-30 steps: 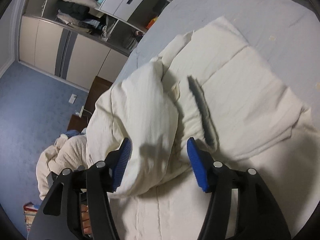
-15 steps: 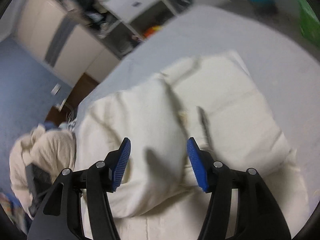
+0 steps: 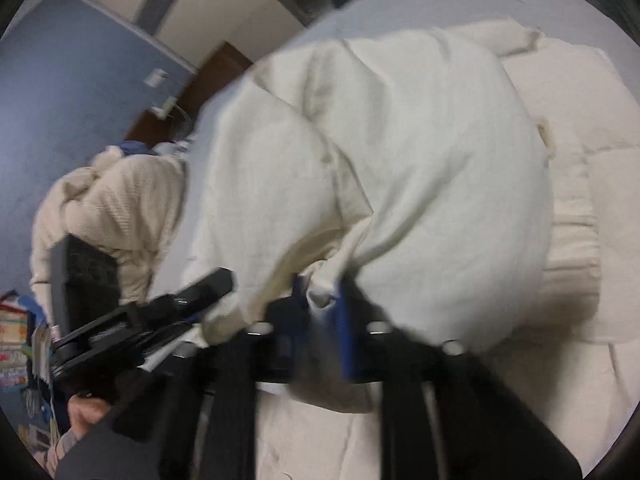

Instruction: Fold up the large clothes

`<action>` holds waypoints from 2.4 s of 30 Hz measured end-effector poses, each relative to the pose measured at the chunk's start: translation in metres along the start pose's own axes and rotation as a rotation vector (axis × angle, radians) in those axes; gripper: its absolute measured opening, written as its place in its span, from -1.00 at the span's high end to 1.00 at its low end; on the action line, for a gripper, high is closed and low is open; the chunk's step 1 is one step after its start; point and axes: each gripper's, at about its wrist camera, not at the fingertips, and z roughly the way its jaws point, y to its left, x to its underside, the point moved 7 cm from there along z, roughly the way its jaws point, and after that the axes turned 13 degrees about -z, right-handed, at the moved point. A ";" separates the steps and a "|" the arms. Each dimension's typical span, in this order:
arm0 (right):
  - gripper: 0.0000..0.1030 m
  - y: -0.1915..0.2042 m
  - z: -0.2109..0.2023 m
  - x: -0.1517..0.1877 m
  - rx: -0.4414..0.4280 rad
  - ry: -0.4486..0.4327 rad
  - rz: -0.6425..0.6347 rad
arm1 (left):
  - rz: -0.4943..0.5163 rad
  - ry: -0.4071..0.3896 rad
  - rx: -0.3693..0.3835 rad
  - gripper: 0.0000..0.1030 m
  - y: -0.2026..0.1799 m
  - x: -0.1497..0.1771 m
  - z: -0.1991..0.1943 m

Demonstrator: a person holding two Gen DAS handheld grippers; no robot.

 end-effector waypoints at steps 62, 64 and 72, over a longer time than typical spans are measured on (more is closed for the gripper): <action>0.34 -0.005 -0.068 -0.101 0.135 -0.242 -0.129 | 0.194 -0.167 -0.099 0.44 -0.044 -0.039 -0.033; 0.20 0.011 -0.053 -0.107 0.174 -0.195 -0.221 | 0.220 -0.171 -0.150 0.44 -0.048 -0.051 -0.022; 0.18 -0.030 0.005 -0.057 0.440 0.018 -0.464 | 0.155 -0.107 -0.248 0.41 -0.001 -0.060 0.018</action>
